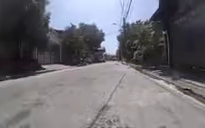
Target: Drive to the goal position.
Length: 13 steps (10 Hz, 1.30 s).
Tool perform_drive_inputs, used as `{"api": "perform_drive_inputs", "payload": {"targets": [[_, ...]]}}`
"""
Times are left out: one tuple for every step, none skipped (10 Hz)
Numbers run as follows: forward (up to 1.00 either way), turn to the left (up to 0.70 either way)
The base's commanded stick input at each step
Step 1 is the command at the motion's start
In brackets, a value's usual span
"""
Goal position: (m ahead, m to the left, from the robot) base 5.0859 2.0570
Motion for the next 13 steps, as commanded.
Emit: {"api": "perform_drive_inputs", "payload": {"targets": [[1.00, 0.02], [1.00, 0.02], [1.00, 0.02], [1.00, 0.02], [1.00, 0.02], [1.00, 0.02], [1.00, 0.02], [1.00, 0.02], [1.00, 0.02], [1.00, 0.02], [1.00, 0.02], [1.00, 0.02], [1.00, 0.02]]}}
